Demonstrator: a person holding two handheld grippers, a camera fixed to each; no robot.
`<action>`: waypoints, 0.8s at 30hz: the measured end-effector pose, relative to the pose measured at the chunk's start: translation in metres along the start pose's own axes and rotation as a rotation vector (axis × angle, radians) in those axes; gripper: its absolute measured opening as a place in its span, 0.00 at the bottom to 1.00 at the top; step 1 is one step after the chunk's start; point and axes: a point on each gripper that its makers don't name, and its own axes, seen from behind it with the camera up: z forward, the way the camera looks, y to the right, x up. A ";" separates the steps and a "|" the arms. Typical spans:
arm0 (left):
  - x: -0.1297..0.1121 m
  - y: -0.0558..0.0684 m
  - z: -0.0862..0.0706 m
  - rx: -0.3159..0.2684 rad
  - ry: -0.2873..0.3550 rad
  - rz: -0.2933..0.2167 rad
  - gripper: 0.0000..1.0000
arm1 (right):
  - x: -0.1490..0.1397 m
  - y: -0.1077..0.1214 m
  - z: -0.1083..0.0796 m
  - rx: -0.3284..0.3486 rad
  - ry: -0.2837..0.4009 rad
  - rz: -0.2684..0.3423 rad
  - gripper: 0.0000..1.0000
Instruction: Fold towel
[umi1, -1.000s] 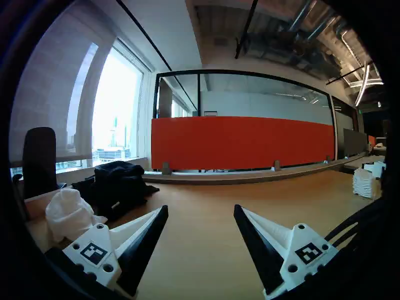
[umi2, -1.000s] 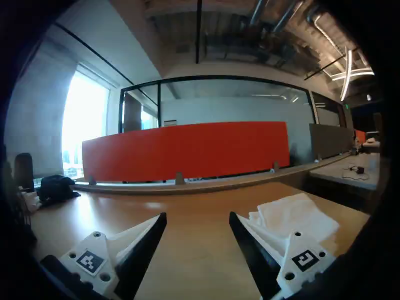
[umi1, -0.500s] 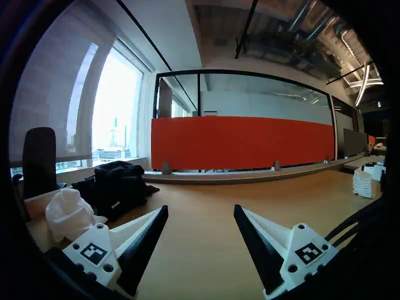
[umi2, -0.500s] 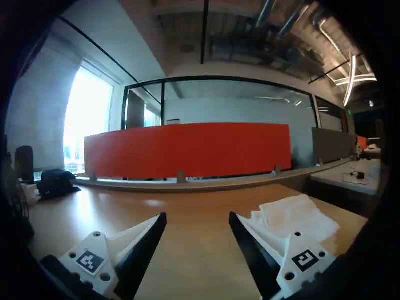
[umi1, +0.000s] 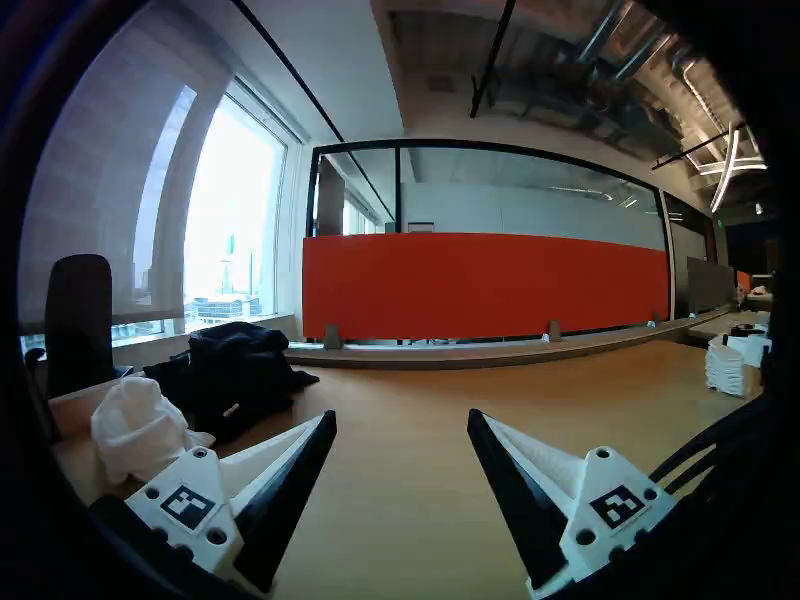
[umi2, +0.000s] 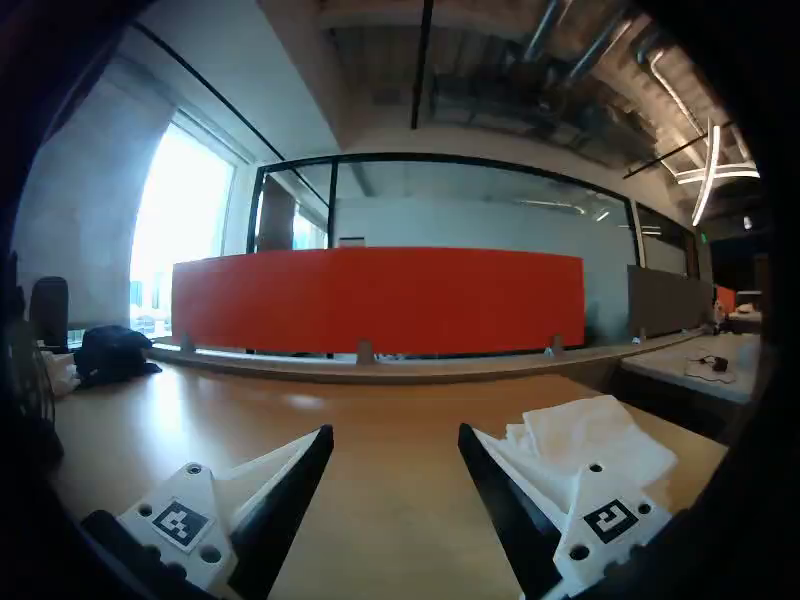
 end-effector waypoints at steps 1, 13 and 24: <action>0.000 0.000 0.000 0.000 0.000 0.000 0.98 | 0.000 0.000 0.000 -0.001 0.000 0.001 0.97; 0.001 0.000 0.000 0.000 0.000 0.000 0.97 | -0.002 0.000 0.001 -0.001 -0.001 0.001 0.98; 0.001 0.000 -0.001 0.000 0.000 0.000 0.97 | -0.001 0.000 0.001 -0.001 -0.002 0.000 1.00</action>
